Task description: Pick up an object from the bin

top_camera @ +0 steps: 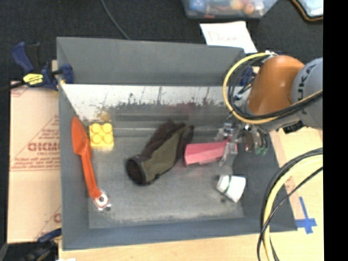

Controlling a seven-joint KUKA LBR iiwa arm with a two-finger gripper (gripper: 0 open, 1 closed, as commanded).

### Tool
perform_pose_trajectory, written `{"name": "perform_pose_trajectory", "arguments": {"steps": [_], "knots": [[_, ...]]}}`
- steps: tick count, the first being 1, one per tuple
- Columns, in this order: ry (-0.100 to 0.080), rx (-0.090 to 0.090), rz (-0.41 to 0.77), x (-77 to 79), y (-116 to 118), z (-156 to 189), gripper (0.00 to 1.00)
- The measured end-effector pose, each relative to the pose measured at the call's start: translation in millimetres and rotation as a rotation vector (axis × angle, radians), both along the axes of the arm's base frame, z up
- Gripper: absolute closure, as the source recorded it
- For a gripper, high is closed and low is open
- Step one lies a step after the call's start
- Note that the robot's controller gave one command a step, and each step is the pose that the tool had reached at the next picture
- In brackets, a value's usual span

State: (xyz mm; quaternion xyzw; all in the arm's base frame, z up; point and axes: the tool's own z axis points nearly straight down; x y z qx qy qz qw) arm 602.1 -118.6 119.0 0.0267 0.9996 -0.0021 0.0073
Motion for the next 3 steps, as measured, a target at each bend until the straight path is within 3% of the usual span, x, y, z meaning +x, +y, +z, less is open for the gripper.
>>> {"name": "perform_pose_trajectory", "arguments": {"steps": [3], "knots": [[0.002,-0.001,0.0,-0.9,-0.8,46.5,1.0]]}}
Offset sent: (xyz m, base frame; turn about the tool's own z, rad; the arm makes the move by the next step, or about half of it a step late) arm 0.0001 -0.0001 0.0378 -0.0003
